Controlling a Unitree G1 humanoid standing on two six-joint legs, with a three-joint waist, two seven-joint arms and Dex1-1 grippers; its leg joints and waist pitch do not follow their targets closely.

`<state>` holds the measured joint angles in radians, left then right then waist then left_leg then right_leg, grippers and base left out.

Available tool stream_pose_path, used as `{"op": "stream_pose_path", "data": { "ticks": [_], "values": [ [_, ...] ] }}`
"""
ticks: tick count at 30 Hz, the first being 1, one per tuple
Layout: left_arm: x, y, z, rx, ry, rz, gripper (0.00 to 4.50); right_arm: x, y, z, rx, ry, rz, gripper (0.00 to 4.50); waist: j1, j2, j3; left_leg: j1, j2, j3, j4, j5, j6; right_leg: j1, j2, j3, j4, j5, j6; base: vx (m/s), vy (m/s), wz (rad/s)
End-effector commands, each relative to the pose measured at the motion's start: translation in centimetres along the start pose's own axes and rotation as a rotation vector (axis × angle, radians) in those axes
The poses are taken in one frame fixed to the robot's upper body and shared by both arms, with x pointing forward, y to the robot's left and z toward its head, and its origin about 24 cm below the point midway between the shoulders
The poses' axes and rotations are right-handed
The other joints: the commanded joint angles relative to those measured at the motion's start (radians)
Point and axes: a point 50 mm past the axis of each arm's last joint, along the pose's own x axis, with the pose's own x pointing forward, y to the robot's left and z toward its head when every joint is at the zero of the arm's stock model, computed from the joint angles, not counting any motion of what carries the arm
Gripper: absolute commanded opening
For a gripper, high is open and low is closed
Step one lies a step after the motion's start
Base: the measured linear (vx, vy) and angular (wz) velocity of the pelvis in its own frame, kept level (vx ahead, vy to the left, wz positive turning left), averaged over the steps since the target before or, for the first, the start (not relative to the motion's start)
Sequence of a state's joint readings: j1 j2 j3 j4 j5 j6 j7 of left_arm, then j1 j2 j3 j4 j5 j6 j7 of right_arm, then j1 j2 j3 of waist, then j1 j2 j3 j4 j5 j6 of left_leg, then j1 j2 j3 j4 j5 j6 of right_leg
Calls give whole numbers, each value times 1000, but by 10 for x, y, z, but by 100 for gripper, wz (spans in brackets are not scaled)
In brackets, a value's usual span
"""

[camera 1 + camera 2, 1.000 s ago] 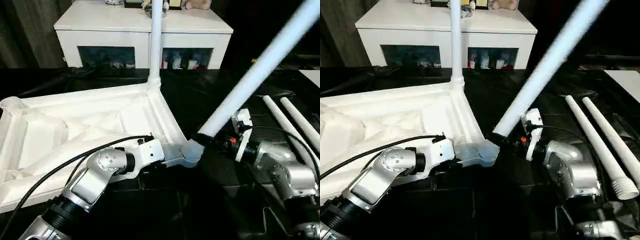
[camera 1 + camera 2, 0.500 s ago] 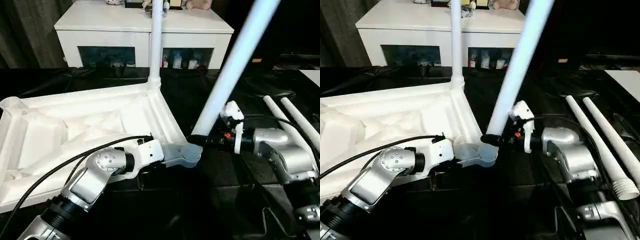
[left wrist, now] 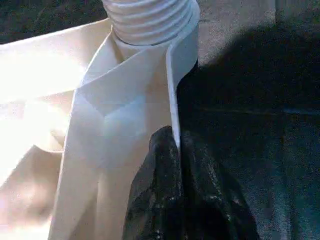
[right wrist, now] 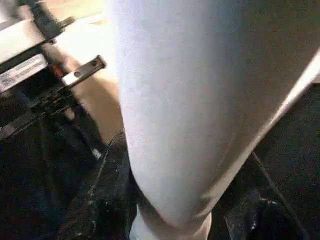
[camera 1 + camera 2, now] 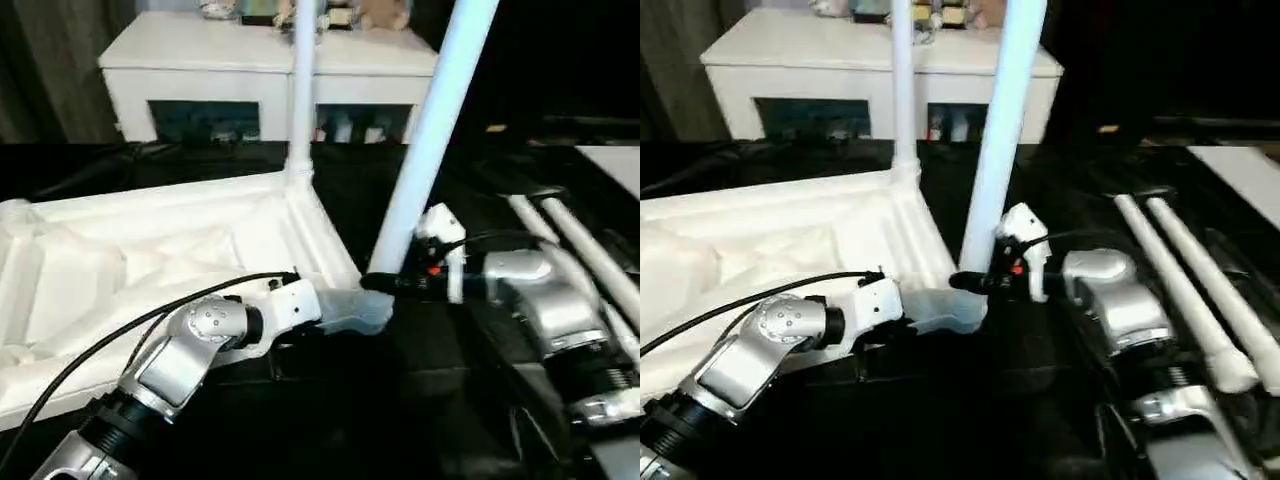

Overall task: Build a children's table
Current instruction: Insert table leg to table base

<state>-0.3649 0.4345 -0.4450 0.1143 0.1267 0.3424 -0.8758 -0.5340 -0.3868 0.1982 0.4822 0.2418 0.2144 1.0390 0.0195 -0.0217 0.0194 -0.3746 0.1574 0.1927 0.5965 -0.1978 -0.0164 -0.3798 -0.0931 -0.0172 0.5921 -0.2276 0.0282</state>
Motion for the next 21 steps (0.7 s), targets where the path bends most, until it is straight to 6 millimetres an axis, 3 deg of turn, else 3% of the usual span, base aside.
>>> {"op": "stream_pose_path", "data": {
  "ticks": [1, 3, 5, 6, 7, 8, 10, 11, 12, 14, 16, 18, 19, 20, 21],
  "values": [
    [-3, 8, 22, 85, -58, 25, 0, -13, -2, -60, 152, 207, -163, 182, -18, 15, -9, 30, 67, -69, -114, -689, -126, -22, -49, 10, -105, -590, -81, -59, 16, -17],
    [-2, 9, 22, 85, -58, 25, 0, -14, -4, -57, 179, 164, -185, 182, -28, 25, -8, 43, 68, -79, -122, -785, -142, -23, -39, -6, -112, -578, -73, -69, 27, -13],
    [-2, 9, 22, 85, -59, 26, 0, -15, -6, -54, 209, 119, -198, 182, -36, 38, -5, 41, 75, -87, -149, -884, -158, -4, -25, -36, -102, -453, -90, -64, 43, -9],
    [-2, 9, 22, 85, -60, 28, 0, -20, -8, -48, 283, 28, -200, 182, -33, 41, -4, 40, 77, -80, -161, -900, -158, 3, -23, -39, -96, -402, -100, -59, 43, -9],
    [-2, 9, 22, 85, -60, 29, 0, -20, -8, -48, 286, 25, -200, 182, -31, 40, -4, 47, 76, -72, -160, -897, -154, -2, -24, -38, -99, -396, -106, 0, 0, 0],
    [-2, 9, 22, 84, -60, 30, 0, -24, -8, -45, 315, -23, -201, 182, -29, 35, -6, 58, 72, -64, -149, -868, -149, -11, -32, -33, -109, -405, -115, 0, 0, 0],
    [-2, 9, 22, 84, -62, 34, 0, -29, -9, -43, 352, -86, -210, 182, -26, 33, -4, 55, 69, -65, -139, -821, -144, -12, -49, -26, -122, -450, -109, 0, 0, 0],
    [-1, 9, 22, 84, -63, 37, 0, -32, -8, -41, 365, -129, -216, 182, -28, 22, -2, 50, 67, -66, -135, -798, -134, -10, -53, -27, -127, -485, -101, 0, 0, 0],
    [-1, 9, 22, 84, -63, 37, 0, -32, -8, -41, 365, -129, -216, 182, -21, 19, -2, 53, 65, -63, -126, -755, -118, -14, -63, -19, -132, -520, -101, 0, 0, 0],
    [-1, 9, 22, 83, -63, 40, 0, -35, -6, -37, 379, -186, -214, 182, -14, 21, -2, 51, 65, -60, -116, -671, -96, -17, -77, -7, -139, -551, -107, 0, 0, 0],
    [-1, 9, 22, 85, -63, 43, 0, -44, -6, -15, 403, -352, -201, 182, -7, 24, -5, 44, 70, -60, -121, -613, -91, -10, -75, -1, -133, -517, -114, 0, 0, 0],
    [-1, 10, 22, 86, -61, 43, 0, -48, -7, -6, 398, -404, -200, 182, 0, 28, -17, 26, 75, -54, -127, -485, -84, 4, -66, 3, -105, -337, -153, 0, 0, 0],
    [-1, 10, 22, 88, -61, 44, 0, -49, -7, -4, 394, -415, -200, 182, 2, 25, -19, 22, 76, -49, -127, -438, -78, 6, -64, 5, -101, -278, -165, 0, 0, 0],
    [-1, 10, 21, 93, -58, 45, 0, -57, -8, 11, 354, -468, -208, 182, 8, 30, -18, 18, 73, -40, -126, -369, -63, 8, -60, 6, -93, -198, -182, 0, 0, 0],
    [-1, 10, 21, 94, -58, 45, 0, -59, -8, 15, 339, -479, -214, 182, 13, 24, -18, 22, 73, -29, -123, -359, -48, 3, -58, 6, -95, -223, -181, 0, 0, 0]
  ]
}}
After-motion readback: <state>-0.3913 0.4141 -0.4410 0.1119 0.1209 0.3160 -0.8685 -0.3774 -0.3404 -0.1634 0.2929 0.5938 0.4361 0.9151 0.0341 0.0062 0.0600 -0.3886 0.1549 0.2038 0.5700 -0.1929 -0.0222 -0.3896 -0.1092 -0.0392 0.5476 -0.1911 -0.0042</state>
